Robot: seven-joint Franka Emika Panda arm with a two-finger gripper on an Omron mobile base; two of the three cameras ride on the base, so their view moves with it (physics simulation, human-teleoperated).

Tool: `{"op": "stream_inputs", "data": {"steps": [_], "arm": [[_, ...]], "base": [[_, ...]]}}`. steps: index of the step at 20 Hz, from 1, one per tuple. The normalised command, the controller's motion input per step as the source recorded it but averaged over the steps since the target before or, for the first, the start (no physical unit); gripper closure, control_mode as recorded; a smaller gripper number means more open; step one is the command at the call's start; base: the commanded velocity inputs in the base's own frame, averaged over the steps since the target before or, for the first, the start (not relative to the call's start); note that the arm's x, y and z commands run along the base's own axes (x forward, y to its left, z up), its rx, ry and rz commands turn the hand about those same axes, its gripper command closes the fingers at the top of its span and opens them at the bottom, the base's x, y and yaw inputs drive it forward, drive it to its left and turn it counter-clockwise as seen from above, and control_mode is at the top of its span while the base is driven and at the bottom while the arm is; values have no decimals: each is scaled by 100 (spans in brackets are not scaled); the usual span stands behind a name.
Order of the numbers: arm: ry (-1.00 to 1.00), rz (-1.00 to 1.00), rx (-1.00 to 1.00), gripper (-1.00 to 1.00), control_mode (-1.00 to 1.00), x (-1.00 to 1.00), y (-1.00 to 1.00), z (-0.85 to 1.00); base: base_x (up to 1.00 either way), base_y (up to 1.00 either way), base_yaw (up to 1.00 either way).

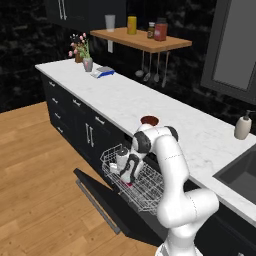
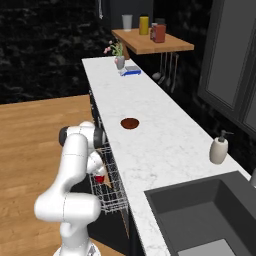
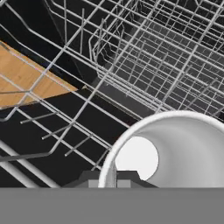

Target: Pick up the cup and bowl from the counter, place them in the dishwasher, and close the dishwasher door.

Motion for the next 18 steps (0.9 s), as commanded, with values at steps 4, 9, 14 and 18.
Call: {"op": "stream_inputs", "data": {"steps": [4, 9, 14, 18], "arm": [[8, 0, 0, -100, -100, -10, 94, -23], [-7, 0, -2, -100, -100, -25, 57, 31], [-15, 0, 0, -100, -100, -44, 46, 91], [-6, 3, 0, -100, -100, -55, 53, 100]], "base": [[0, 0, 0], [0, 0, 0], [0, 0, 0], [0, 0, 0]]}}
